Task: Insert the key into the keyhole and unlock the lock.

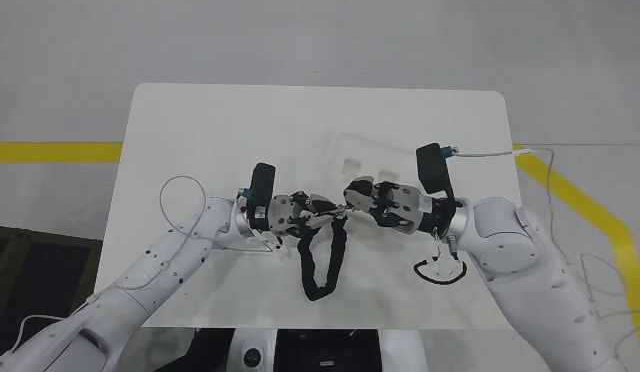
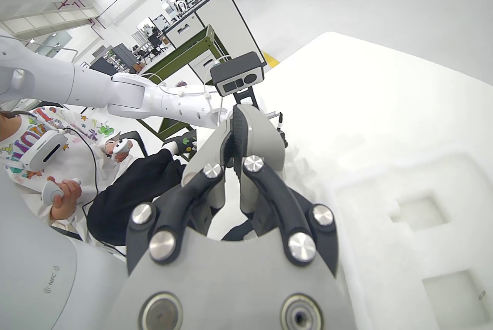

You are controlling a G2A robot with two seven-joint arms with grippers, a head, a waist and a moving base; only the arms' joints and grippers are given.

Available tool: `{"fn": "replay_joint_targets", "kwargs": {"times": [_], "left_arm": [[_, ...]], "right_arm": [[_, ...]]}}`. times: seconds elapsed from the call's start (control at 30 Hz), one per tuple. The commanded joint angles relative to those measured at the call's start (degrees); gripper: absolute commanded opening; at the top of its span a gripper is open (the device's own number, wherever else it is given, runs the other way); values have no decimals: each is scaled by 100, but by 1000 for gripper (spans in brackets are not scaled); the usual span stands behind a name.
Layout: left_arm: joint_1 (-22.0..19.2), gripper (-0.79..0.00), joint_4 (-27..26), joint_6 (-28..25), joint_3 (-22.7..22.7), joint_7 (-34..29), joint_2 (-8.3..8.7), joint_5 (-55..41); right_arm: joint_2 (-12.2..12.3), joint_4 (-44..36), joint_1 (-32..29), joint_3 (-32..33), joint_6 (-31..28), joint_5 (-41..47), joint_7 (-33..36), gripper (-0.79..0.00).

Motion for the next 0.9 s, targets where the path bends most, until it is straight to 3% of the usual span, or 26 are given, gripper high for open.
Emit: {"fn": "replay_joint_targets", "kwargs": {"times": [0.0, 0.43, 0.87], "left_arm": [[0, -785, 1, 0, -3, -1, 1, 1], [24, -785, 31, 0, -63, -1, 26, -7], [54, -785, -73, 0, -78, 0, 50, -46]], "right_arm": [[-2, 16, 17, -10, 1, 17, 5, -785], [56, -79, -148, 394, -41, 21, -76, -785], [21, 175, 74, 123, -12, 160, 44, -785]]}}
